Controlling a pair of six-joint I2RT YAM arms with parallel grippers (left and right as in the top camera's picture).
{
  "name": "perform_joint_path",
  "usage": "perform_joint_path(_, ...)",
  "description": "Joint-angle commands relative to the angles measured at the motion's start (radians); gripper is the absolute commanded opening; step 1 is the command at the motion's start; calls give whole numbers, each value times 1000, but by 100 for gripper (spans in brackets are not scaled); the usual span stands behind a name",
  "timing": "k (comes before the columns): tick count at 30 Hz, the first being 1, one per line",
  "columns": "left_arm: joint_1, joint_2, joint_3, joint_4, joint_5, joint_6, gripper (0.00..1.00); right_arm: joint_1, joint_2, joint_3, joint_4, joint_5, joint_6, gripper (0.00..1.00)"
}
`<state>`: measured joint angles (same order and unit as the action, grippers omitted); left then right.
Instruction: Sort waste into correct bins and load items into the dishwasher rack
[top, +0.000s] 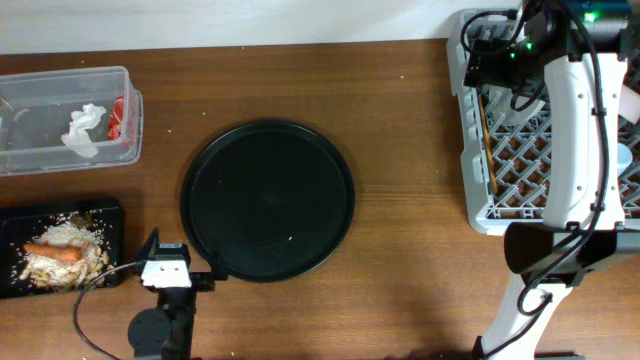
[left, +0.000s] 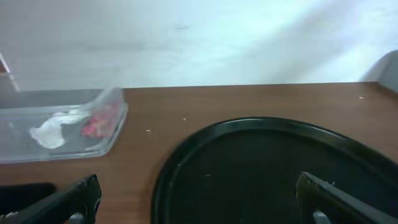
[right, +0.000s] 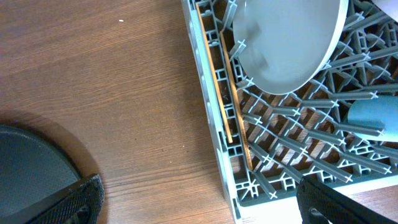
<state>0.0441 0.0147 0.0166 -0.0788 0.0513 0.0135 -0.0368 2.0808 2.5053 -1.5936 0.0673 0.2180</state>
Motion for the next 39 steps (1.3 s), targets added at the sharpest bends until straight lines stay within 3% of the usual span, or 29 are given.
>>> perform_joint_path(1, -2, -10, -8, -4, -48, 29, 99, -3, 5, 0, 1, 12, 8, 98)
perform_joint_path(22, -2, -10, -8, -4, -48, 29, 99, -2, 39, 0, 1, 12, 8, 98)
perform_joint_path(33, -2, -10, -8, -4, -48, 29, 100, 10, -215, 0, 3, 36, -4, 98)
perform_joint_path(39, -2, -10, -8, -4, -48, 29, 99, 25, -251, -1, 58, 34, -3, 98)
